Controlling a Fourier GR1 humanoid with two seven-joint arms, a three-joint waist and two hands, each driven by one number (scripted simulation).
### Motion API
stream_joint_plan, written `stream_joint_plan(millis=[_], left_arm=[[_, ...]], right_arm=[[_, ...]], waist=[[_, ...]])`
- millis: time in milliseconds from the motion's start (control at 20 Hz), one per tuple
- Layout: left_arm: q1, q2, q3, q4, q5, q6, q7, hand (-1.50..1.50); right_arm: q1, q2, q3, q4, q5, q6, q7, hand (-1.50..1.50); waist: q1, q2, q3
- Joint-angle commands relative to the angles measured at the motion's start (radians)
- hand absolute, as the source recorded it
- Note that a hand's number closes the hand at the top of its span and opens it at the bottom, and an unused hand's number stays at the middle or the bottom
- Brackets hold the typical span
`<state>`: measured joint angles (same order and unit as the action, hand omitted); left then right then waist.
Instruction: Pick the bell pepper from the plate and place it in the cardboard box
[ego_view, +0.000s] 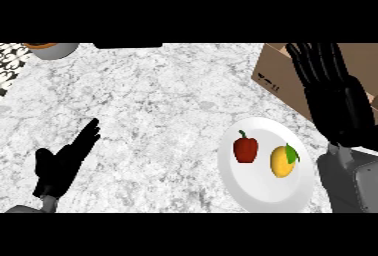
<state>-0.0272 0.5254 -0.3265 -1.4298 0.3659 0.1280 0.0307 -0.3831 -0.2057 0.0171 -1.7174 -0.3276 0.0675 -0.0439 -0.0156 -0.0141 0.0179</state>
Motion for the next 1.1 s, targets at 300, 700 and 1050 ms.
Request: stream_joint_plan(millis=[300, 700, 1050], left_arm=[[-0.12, 0.082, 0.04, -0.112, -0.12, -0.002, -0.137, 0.0], [-0.199, 0.04, 0.014, -0.142, -0.178, -0.002, -0.107, 0.0], [-0.217, 0.028, 0.048, -0.045, -0.178, -0.061, -0.175, 0.0]], right_arm=[[0.101, -0.406, -0.095, -0.04, 0.41, -0.092, 0.237, -1.5], [0.341, -0.418, -0.008, -0.249, 0.628, -0.11, 0.15, -1.5], [0.315, -0.516, 0.14, -0.324, 0.794, 0.05, 0.349, -1.5]], waist=[[-0.07, -0.003, -0.035], [-0.007, 0.01, -0.018], [0.007, 0.016, -0.021]])
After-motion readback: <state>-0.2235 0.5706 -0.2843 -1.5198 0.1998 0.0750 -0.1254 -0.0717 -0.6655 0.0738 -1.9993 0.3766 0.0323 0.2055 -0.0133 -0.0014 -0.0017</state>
